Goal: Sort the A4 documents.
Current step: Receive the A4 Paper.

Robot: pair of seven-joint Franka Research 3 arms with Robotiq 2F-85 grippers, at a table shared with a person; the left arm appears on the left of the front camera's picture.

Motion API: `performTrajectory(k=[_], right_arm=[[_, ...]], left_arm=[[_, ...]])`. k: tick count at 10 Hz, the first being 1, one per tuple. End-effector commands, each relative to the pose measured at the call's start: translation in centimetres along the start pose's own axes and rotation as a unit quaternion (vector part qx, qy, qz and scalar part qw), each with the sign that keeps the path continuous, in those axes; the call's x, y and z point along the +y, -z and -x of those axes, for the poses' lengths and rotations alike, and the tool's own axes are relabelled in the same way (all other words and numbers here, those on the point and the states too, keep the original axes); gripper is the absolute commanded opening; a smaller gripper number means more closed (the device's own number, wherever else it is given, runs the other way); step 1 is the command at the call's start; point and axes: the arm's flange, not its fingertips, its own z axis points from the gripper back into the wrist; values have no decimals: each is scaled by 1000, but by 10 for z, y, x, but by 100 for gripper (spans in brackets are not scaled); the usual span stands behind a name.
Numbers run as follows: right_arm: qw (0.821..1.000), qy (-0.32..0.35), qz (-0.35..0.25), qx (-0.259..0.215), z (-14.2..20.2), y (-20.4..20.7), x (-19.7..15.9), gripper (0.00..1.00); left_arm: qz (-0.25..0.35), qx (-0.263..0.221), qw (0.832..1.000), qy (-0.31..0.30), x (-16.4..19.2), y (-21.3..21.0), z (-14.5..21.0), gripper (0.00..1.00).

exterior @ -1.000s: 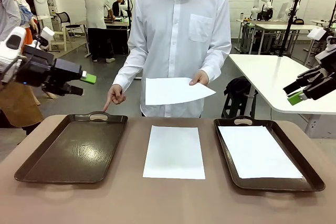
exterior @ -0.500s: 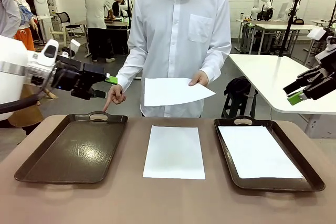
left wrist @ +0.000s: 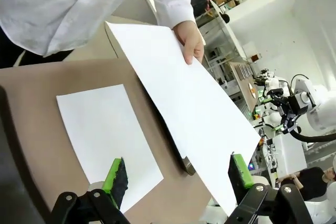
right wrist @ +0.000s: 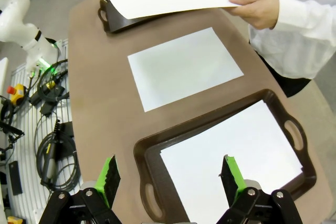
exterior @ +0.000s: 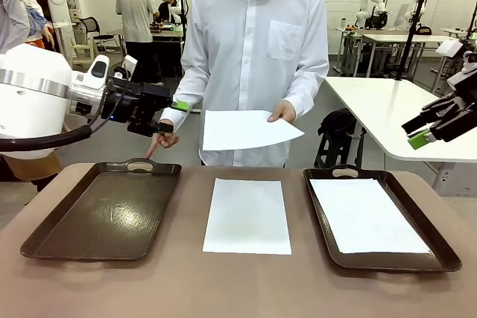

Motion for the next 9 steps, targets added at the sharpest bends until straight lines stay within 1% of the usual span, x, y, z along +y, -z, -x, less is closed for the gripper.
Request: performTrajectory(k=[1,3,4,7,9], right_arm=[[1000,-2,1,3,-1,1,0,100],[1000,-2,1,3,-1,1,0,100],[1000,-2,1,3,-1,1,0,100],[1000,-2,1,3,-1,1,0,100],[1000,-2,1,3,-1,1,0,100]], left_arm=[[23,7,1000,5,9,21,-5,100],[23,15,1000,5,9,40,-7,100],[31,20,999,-4,10,48,-9,100],[68,4,997,-41,11,63,-16,100],[77,5,995,-60,16,73,-17,100]])
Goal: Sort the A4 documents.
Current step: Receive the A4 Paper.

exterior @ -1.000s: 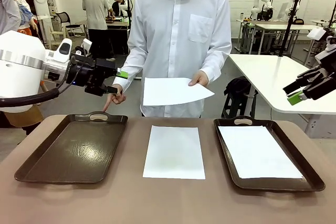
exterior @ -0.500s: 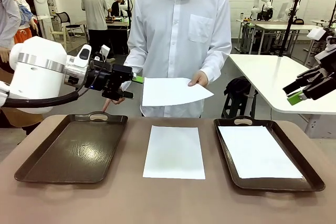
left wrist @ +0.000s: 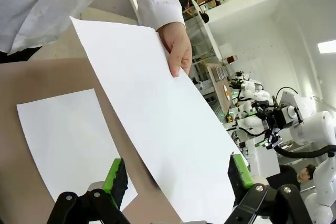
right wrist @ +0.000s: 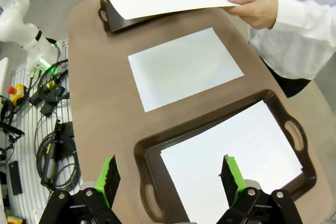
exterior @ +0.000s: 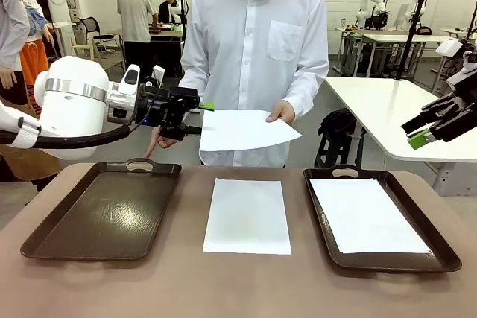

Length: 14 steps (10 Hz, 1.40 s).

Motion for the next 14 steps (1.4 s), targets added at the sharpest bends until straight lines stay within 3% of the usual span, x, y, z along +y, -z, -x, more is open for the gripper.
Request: performTrajectory(k=[1,8,11,14], right_arm=[[1000,-1,2,3,0,1,0,100],[1000,-1,2,3,0,1,0,100],[1000,-1,2,3,0,1,0,100],[1000,-1,2,3,0,1,0,100]], left_arm=[[20,-6,1000,-19,7,11,-4,100],[89,22,991,-94,23,33,5,100],[72,28,991,-108,25,29,8,72],[70,3,993,-99,24,28,9,43]])
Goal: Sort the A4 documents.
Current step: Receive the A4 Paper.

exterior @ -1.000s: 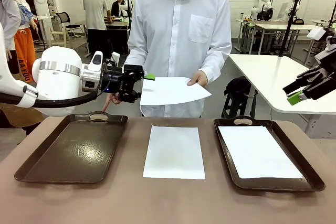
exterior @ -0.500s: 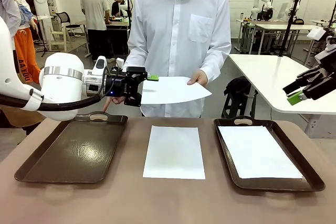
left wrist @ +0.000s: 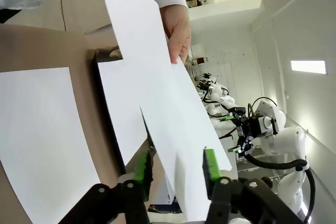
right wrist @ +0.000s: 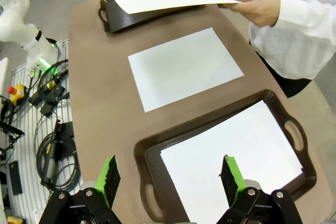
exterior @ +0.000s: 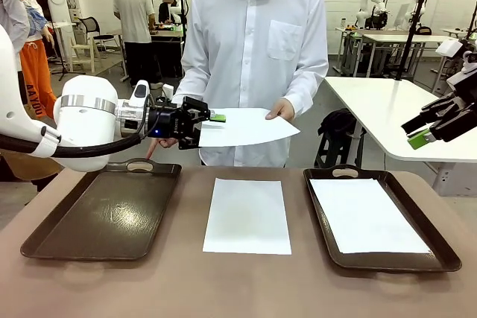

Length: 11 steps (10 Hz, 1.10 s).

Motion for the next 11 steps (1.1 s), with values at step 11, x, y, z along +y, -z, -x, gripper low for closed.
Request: performTrajectory(k=[11], right_arm=[[1000,-1,2,3,0,1,0,100]], left_arm=[[-26,-29,999,28,3,-6,-1,0]])
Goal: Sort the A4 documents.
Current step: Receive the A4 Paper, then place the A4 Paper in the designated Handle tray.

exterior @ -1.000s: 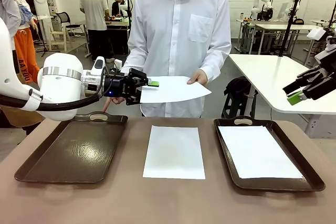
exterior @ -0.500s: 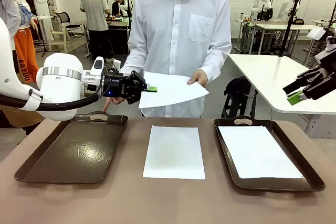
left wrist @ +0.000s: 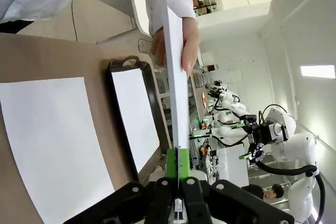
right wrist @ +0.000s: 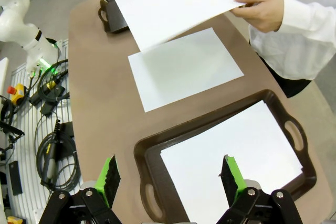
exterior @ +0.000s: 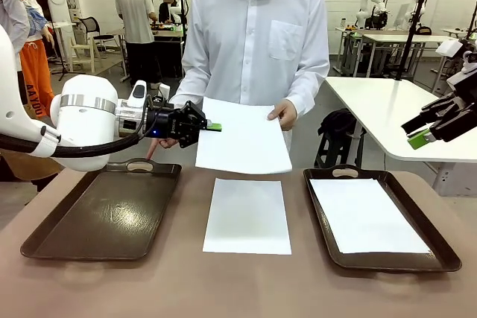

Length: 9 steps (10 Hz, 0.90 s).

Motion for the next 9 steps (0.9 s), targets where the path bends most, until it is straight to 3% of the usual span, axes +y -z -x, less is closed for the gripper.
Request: performTrajectory(k=[1,3,4,9], right_arm=[[1000,-1,2,3,0,1,0,100],[1000,-1,2,3,0,1,0,100],[1000,-1,2,3,0,1,0,100],[1000,-1,2,3,0,1,0,100]], left_arm=[[7,-9,1000,13,-2,-2,3,0],[21,36,998,37,-7,-11,10,0],[7,4,1000,5,-3,0,0,0],[7,4,1000,5,-3,0,0,0]])
